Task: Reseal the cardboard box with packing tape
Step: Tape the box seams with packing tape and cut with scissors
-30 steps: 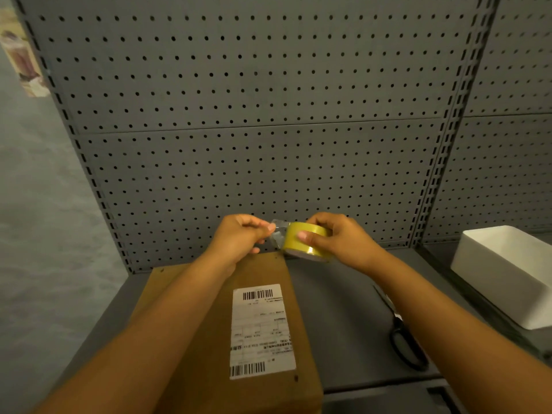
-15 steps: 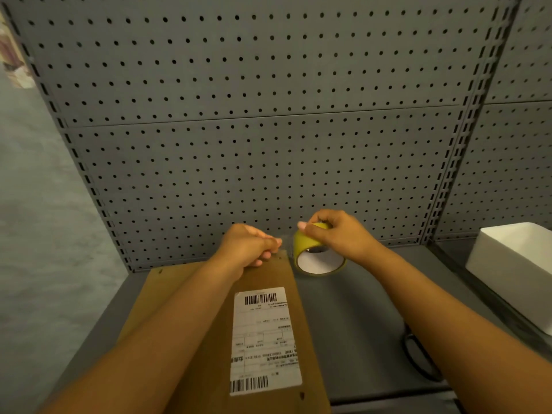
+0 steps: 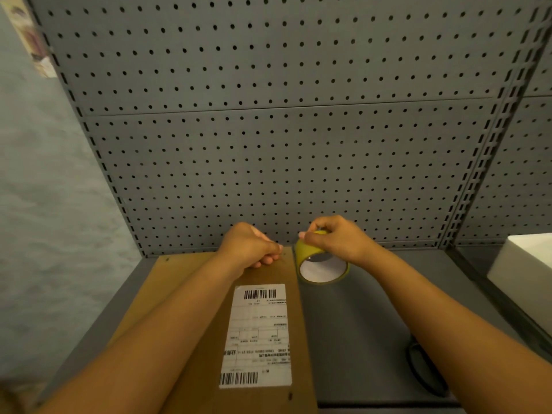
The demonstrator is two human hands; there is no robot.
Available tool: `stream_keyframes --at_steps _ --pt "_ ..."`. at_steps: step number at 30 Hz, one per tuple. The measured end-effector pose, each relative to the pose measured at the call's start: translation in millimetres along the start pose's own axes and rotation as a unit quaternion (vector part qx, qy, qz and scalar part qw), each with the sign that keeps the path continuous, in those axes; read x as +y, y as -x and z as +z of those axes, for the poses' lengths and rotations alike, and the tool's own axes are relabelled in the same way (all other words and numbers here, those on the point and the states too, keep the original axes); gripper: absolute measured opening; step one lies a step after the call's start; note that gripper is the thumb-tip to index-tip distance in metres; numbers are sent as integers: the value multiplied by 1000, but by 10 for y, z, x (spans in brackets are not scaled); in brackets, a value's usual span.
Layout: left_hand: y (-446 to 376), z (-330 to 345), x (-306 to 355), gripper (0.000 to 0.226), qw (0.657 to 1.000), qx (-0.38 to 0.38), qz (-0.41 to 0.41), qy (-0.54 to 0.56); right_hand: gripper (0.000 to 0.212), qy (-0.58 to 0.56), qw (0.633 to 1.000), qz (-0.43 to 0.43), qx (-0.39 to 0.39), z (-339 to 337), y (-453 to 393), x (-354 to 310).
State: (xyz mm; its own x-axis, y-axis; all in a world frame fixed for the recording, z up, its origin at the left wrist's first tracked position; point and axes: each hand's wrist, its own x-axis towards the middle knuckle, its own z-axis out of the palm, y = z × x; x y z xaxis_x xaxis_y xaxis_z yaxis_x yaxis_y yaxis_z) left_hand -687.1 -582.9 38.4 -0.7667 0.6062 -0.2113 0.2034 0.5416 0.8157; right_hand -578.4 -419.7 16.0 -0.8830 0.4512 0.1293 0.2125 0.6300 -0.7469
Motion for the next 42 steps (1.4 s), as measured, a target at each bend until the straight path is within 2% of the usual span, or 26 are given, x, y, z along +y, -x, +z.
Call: stream_keyframes --at_steps 14,26,42 --pt "-48 34 19 12 999 8 -25 -40 30 -16 1000 19 -10 32 -22 8" --pt "-71 42 21 10 999 12 -24 -47 26 -19 998 32 -44 8 -124 31" --pt "-80 12 19 10 999 -3 -27 -45 28 -10 998 35 -52 -11 -180 20"
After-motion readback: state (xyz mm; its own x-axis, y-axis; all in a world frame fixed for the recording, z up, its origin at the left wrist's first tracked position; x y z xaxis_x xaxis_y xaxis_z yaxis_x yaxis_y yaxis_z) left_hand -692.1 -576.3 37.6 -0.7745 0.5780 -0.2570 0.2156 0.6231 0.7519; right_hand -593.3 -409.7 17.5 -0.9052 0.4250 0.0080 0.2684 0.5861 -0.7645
